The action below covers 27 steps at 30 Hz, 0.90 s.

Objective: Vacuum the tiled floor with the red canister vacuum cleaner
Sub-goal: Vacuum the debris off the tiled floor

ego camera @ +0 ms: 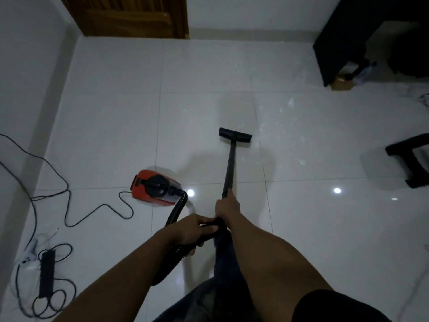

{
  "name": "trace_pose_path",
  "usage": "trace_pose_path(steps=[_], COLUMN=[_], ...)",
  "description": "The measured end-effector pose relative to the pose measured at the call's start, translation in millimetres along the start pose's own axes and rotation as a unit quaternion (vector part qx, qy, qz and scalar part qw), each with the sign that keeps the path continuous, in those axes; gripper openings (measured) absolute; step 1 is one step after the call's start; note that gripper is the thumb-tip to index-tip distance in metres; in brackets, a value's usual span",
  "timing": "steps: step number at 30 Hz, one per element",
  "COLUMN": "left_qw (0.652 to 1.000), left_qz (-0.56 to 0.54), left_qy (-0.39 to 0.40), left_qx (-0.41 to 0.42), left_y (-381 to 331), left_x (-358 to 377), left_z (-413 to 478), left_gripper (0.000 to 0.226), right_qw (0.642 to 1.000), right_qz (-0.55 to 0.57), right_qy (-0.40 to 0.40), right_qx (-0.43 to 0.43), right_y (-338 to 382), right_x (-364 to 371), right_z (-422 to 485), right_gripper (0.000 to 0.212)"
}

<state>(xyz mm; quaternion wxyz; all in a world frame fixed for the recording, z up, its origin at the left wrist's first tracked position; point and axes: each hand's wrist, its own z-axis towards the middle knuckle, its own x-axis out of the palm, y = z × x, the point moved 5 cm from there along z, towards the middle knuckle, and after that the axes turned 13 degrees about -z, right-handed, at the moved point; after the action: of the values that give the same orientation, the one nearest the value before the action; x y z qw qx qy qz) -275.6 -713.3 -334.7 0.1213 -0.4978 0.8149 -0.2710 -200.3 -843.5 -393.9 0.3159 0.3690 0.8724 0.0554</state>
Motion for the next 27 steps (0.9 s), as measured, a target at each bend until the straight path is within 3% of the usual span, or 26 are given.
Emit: trace_pose_path(steps=[11, 19, 23, 27], left_qw=[0.998, 0.991, 0.987, 0.985], left_qz=[0.045, 0.106, 0.132, 0.14], left_qy=[0.049, 0.075, 0.087, 0.088], left_qx=[-0.002, 0.02, 0.041, 0.041], left_y=[126, 147, 146, 150], left_x=[101, 162, 188, 207], left_z=[-83, -116, -116, -111], left_gripper=[0.051, 0.049, 0.049, 0.048], right_qw=[0.998, 0.994, 0.979, 0.98], right_qz=[0.033, 0.037, 0.179, 0.171], right_qy=[-0.025, -0.031, 0.007, -0.005], right_qx=[0.044, 0.097, 0.099, 0.097], right_y=[-144, -224, -253, -275], right_x=[91, 106, 110, 97], right_z=[-112, -157, -163, -167], right_gripper=[0.068, 0.074, 0.061, 0.057])
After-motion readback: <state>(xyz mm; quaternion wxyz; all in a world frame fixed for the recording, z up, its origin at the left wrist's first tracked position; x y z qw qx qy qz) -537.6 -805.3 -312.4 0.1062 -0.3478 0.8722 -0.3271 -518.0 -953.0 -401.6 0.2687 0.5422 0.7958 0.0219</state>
